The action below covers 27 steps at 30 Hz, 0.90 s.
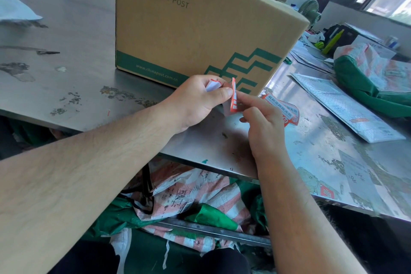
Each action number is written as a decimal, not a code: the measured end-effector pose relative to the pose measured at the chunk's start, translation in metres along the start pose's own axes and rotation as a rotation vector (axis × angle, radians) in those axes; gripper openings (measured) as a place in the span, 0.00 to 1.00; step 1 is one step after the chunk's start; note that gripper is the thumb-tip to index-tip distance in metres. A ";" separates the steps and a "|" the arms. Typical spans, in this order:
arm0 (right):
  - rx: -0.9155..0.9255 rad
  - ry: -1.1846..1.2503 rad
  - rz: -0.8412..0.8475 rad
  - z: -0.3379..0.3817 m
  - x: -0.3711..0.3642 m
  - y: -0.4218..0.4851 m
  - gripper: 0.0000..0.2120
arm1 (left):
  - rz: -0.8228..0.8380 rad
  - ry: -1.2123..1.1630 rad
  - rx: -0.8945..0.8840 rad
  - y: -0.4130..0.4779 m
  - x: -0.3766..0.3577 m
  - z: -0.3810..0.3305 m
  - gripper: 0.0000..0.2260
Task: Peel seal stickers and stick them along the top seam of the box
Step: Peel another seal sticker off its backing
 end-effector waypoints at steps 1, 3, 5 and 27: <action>0.012 -0.016 -0.004 0.000 0.000 0.000 0.25 | 0.000 -0.007 0.007 0.000 0.000 0.000 0.06; 0.033 -0.033 -0.012 -0.002 0.000 0.001 0.26 | 0.002 -0.009 0.016 0.001 0.000 0.001 0.05; 0.061 -0.059 -0.007 -0.003 -0.001 0.001 0.26 | 0.001 -0.003 0.015 0.001 0.000 0.001 0.06; -0.164 0.202 0.069 -0.013 0.000 0.006 0.21 | 0.005 0.236 -0.073 -0.002 -0.007 -0.001 0.09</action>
Point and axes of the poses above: each hand's wrist, its own y-axis towards the middle knuckle, its own x-axis out of the back of the hand, z = x × y, the point moved 3 cm from there along y, towards the middle knuckle, and after that the axes turned 13 degrees about -y, right-handed, at the moved point
